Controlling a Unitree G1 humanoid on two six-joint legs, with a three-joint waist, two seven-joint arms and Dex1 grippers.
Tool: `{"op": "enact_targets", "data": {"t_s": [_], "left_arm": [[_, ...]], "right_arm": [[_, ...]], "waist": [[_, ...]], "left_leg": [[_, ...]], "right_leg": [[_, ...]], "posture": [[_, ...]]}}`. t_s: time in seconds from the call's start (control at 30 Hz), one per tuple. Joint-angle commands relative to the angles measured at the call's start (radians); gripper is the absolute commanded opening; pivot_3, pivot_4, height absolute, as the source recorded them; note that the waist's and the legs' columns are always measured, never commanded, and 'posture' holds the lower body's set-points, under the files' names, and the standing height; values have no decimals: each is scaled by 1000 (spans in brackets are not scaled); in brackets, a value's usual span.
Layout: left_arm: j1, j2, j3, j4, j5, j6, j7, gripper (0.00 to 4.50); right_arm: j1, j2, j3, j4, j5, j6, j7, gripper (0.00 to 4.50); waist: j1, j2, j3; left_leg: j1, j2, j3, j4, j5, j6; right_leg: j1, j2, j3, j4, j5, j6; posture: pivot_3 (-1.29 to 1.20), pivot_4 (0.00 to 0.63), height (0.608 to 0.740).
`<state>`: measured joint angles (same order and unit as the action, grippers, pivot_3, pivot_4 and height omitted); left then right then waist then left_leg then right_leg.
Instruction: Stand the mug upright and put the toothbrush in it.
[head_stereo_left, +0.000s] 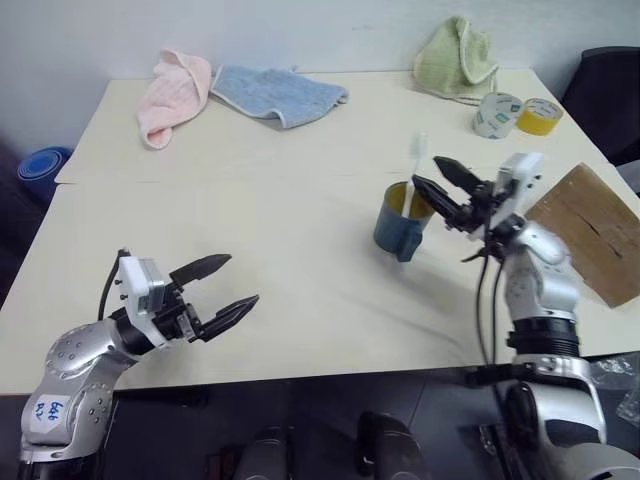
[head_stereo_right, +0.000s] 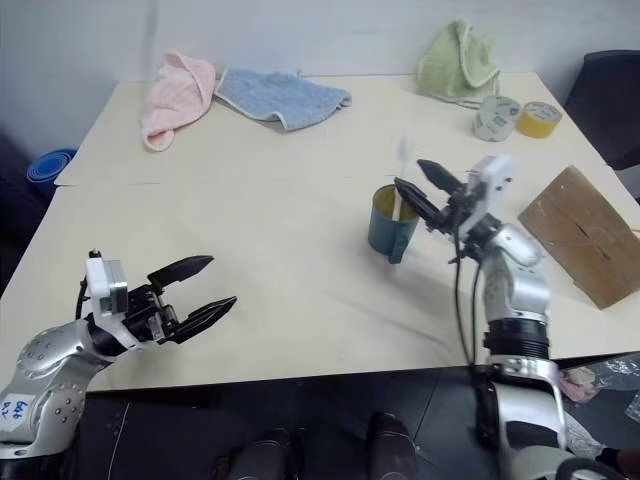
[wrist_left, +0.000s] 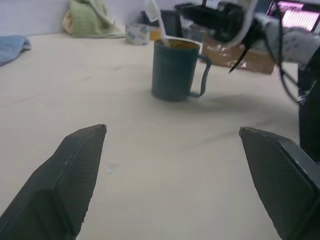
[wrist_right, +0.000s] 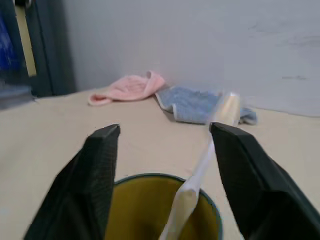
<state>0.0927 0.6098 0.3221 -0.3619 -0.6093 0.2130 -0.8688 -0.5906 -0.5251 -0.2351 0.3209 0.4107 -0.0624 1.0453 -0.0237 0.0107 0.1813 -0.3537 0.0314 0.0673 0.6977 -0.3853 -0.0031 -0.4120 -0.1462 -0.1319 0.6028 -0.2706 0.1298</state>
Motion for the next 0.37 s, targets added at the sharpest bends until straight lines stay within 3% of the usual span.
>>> {"op": "enact_targets", "data": {"t_s": [0.03,0.07,0.17,0.27,0.37], "left_arm": [[81,25,63,26,79,-82,-17,4500],[110,33,75,34,106,-99,-16,4500],[185,49,100,57,157,-156,-33,4500],[238,52,114,73,181,-198,-51,4500],[271,51,116,68,183,-196,-55,4500]], "right_arm": [[99,-126,3,-27,-36,-119,158,4257],[134,-159,-6,-16,-24,-166,221,4452],[224,-234,-26,-18,76,-164,436,4452],[277,-292,3,9,61,-155,535,4452],[291,-278,13,44,46,-196,549,4452]], "waist": [[-1,0,0],[-1,0,0],[-1,0,0],[-2,0,0],[-2,0,0]], "left_leg": [[0,0,1,0,0,0],[0,0,2,0,0,0],[0,0,3,-1,0,0],[1,0,6,0,1,2],[1,0,7,0,1,2]], "right_leg": [[0,0,0,-1,0,0],[0,0,0,-2,0,0],[2,0,0,-6,0,0],[3,0,3,-9,0,0],[3,0,3,-9,0,0]], "posture": [[0,150,740],[0,150,740],[0,150,740],[0,150,740],[0,150,740]]}}
